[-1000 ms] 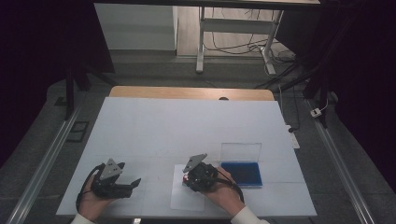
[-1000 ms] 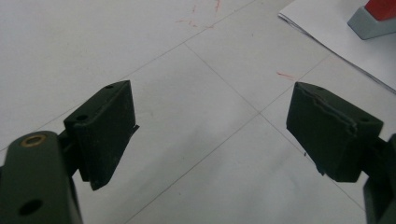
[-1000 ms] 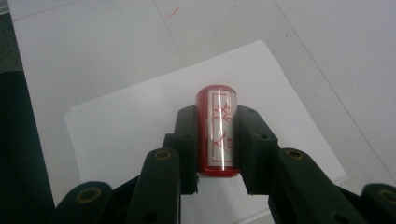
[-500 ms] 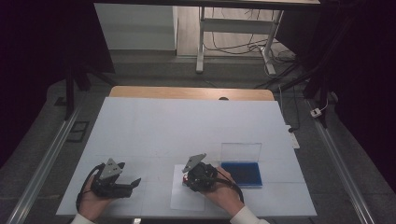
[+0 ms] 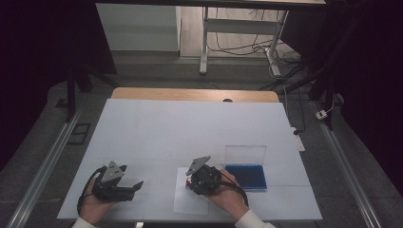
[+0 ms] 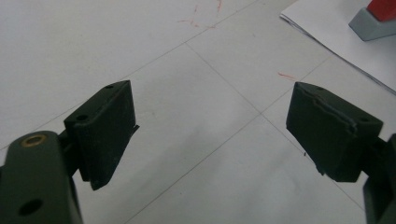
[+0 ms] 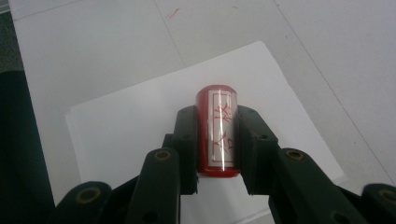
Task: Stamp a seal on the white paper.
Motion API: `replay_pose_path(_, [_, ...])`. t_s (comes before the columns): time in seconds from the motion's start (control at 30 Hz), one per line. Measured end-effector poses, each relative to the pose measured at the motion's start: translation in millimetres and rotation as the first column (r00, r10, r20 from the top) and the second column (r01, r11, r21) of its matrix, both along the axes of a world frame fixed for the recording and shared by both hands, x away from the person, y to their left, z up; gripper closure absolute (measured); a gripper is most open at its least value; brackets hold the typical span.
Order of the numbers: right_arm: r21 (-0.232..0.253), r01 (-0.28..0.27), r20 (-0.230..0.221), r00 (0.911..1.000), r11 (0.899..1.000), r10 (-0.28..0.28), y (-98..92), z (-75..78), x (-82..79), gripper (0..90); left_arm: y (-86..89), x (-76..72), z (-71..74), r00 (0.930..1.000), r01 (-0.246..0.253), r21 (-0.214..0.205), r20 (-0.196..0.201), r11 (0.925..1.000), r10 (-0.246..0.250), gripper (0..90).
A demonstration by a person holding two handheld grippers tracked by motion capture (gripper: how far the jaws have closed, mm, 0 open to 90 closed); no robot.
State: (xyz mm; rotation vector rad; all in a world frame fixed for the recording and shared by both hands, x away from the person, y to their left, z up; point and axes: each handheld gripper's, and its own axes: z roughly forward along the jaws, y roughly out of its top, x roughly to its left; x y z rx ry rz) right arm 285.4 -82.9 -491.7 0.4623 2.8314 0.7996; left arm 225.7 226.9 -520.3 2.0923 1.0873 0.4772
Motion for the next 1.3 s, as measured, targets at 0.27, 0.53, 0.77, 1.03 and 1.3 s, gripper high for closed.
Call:
replay_pose_path(0.27, [0.009, -0.005, 0.005, 1.0000, 1.000, 0.005, -1.8, 2.8, -0.5, 70.3, 0.4, -0.1, -0.1, 1.0000, -0.002, 0.000, 0.001, 1.0000, 0.002, 15.9])
replay_pose_path(0.53, [0.025, -0.011, 0.013, 0.9999, 1.000, 0.010, -3.2, 2.4, -0.1, 70.0, 0.6, -0.3, 0.1, 1.0000, -0.002, 0.001, 0.003, 1.0000, 0.002, 15.9])
replay_pose_path(0.77, [0.108, 0.027, 0.005, 0.9996, 0.994, -0.028, -12.9, 15.5, 0.6, 70.0, 0.8, -0.2, -0.1, 1.0000, -0.004, -0.002, 0.003, 1.0000, 0.004, 15.9])
replay_pose_path(1.03, [0.154, 0.047, -0.008, 0.9989, 0.987, -0.046, -21.7, 15.3, 4.5, 70.0, 0.7, -0.3, -0.2, 1.0000, -0.003, 0.001, 0.003, 1.0000, 0.003, 15.9])
replay_pose_path(1.3, [0.208, 0.061, 0.019, 0.9976, 0.976, -0.066, -31.8, 22.4, 4.6, 70.0, 0.8, -0.7, 0.2, 1.0000, -0.005, -0.002, 0.007, 1.0000, 0.005, 15.9])
